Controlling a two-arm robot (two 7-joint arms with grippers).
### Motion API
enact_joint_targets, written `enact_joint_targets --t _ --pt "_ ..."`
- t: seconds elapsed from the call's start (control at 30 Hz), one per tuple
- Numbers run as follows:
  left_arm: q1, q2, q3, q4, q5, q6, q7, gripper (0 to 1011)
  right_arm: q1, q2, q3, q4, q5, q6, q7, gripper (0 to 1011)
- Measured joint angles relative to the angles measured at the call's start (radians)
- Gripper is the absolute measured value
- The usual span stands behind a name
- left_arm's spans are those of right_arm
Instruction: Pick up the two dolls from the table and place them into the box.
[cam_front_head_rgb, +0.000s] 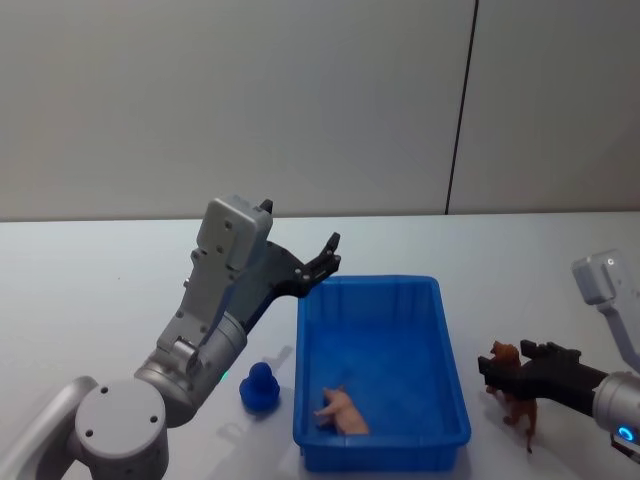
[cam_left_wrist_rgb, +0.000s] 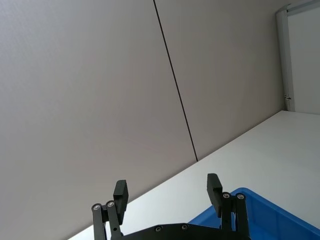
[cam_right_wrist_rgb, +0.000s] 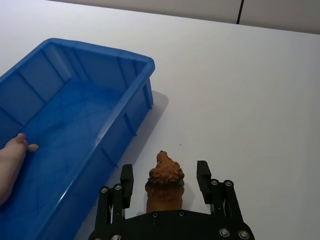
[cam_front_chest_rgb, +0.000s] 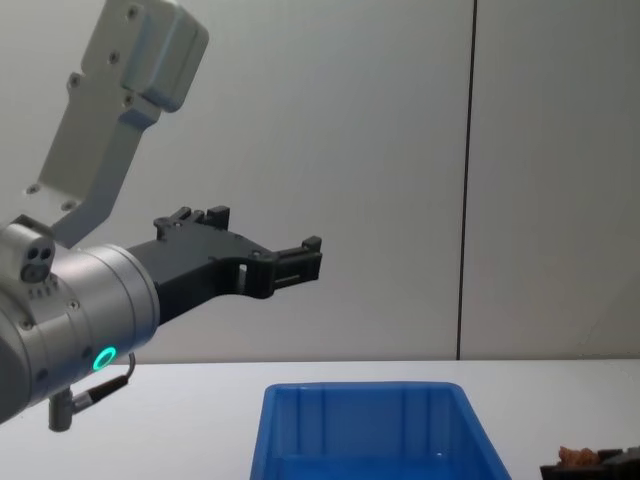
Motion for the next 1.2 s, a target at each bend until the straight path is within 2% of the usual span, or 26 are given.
enact_joint_targets --t 0.03,0.07,0.1,0.13,0.27,0.47,0.77,1.2 --pt "0.000 0.000 0.000 0.000 0.000 0.000 0.000 1001 0.001 0.000 0.000 0.001 0.000 0.002 0.000 764" --pt "0.000 0.000 0.000 0.000 0.000 0.000 0.000 1001 0.001 0.000 0.000 0.002 -0.001 0.003 0.000 764" --pt "0.000 0.000 0.000 0.000 0.000 0.000 0.000 1001 0.003 0.001 0.000 0.003 -0.001 0.005 0.000 689" --pt "0.000 0.000 0.000 0.000 0.000 0.000 0.000 1001 0.003 0.001 0.000 0.004 -0.002 0.006 0.000 689" --pt "0.000 0.000 0.000 0.000 0.000 0.000 0.000 1001 0.007 0.003 0.003 0.004 -0.004 0.009 -0.001 534" --pt "0.000 0.000 0.000 0.000 0.000 0.000 0.000 1001 0.012 0.006 0.006 -0.002 -0.009 0.008 -0.003 387" --pt "0.000 0.000 0.000 0.000 0.000 0.000 0.000 1001 0.021 0.007 0.011 -0.014 -0.008 -0.024 -0.008 387" --pt "0.000 0.000 0.000 0.000 0.000 0.000 0.000 1001 0.062 -0.015 0.009 -0.028 -0.001 -0.132 0.001 387"
